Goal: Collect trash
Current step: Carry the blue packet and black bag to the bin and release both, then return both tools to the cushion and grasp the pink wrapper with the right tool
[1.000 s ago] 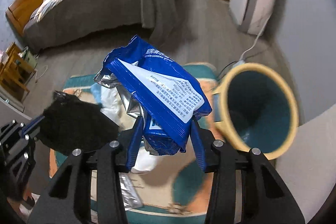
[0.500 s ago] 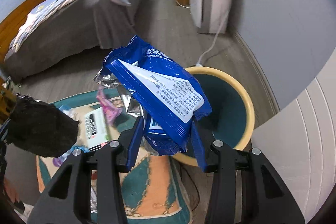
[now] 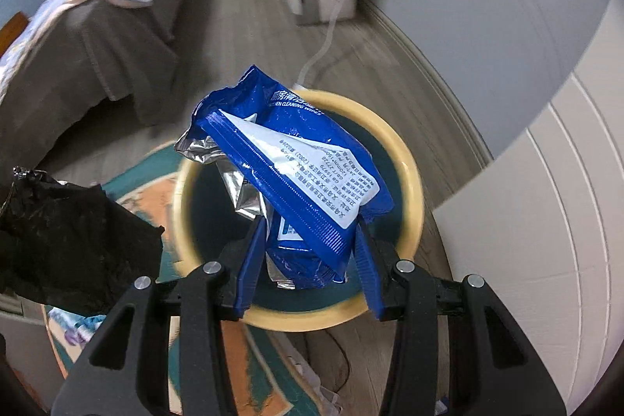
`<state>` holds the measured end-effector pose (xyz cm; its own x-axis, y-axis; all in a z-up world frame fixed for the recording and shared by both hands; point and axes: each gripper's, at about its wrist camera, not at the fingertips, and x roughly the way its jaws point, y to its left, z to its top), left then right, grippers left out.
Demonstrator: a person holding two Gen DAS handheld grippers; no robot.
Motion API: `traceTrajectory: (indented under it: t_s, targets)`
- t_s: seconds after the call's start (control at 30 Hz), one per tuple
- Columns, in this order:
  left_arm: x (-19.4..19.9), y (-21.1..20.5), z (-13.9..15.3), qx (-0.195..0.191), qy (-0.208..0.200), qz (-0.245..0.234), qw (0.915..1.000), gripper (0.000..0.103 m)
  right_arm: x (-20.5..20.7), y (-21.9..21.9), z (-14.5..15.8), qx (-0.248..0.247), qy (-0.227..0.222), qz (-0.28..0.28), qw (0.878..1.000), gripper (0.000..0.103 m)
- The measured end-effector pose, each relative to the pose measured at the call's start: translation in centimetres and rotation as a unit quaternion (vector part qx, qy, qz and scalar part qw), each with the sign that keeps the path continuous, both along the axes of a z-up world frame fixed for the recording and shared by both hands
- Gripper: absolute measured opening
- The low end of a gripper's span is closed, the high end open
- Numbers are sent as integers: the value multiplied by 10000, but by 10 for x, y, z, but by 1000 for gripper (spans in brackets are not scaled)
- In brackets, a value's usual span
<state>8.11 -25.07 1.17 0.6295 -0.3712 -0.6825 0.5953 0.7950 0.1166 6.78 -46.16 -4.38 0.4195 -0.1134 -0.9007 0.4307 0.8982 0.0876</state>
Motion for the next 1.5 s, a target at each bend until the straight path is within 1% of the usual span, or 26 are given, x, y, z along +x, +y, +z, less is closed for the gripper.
traceTrajectory:
  t_s: [0.13,0.27,0.33,0.4,0.43,0.47,0.5,0.53,0.6,0.63,0.67,0.7,0.73,0.77,0.8,0.83,0.87,0.97,1.03,1.17,1.27,1.37,1.43,1.5]
  targets:
    - [13,-21,-13,19,120,30,9999,6,-1,-15,-17,54,250,-248,9994,44]
    - [20,-38,-25,133,119,-20,9998,6,0,-18,-23,115,361,-277,9989,45]
    - [22,-45,-30,88,162,-130,9997,6,2,-16,-24,117,374,-247,9989,46]
    - [25,-54,-31,122,105,-162,9997,9,3,-15,-22,82,379,-229,9990,51]
    - [25,-55,-31,112,96,-184,9997,14,3,-15,-22,91,360,-237,9990,53]
    - [25,-55,-30,89,87,-186,9997,18,3,-15,-21,92,352,-251,9990,60]
    - [25,-56,-30,79,79,-176,9998,31,2,-16,-21,93,342,-276,9990,65]
    - [25,-54,-29,39,69,-173,9998,47,3,-17,-21,103,333,-293,9990,67]
    - [23,-49,-27,-3,11,-133,9999,57,1,-17,-19,115,310,-323,9989,72]
    - [23,-46,-25,2,-12,-101,9999,61,2,-17,-18,110,290,-331,9990,75]
    - [23,-42,-23,2,-15,-65,10000,65,2,-16,-16,109,268,-326,9990,79]
    - [22,-38,-22,-20,-25,-48,10000,74,2,-14,-14,97,239,-310,9992,83]
    - [20,-32,-20,-52,-64,-23,10000,82,4,-14,-13,89,219,-293,9993,85]
    - [19,-28,-18,-36,-108,21,9999,85,5,-12,-11,76,181,-270,9994,89]
    - [18,-21,-16,2,-172,98,9998,90,6,-10,-8,72,140,-257,9995,93]
    - [17,-15,-15,36,-197,173,9996,95,7,-7,-5,76,75,-239,9997,95]
    - [16,-6,-13,67,-204,275,9994,95,8,-4,-1,85,-5,-201,9998,97]
    - [15,21,-8,62,-158,457,9988,96,12,10,9,29,-149,-10,9999,97]
    - [14,46,-4,71,-148,618,9980,97,17,21,15,-57,-224,144,9996,97]
    - [15,88,5,279,-296,939,9948,97,24,43,24,-118,-383,412,9983,97]
    - [16,127,9,300,-228,1290,9909,98,30,63,31,-192,-505,652,9964,97]
    - [18,165,8,208,-28,1666,9858,98,36,82,36,-224,-579,875,9942,97]
    - [18,191,4,157,32,1928,9811,98,39,95,36,-227,-578,1011,9929,97]
    - [18,212,-4,134,37,2236,9746,98,43,111,35,-279,-572,1174,9910,97]
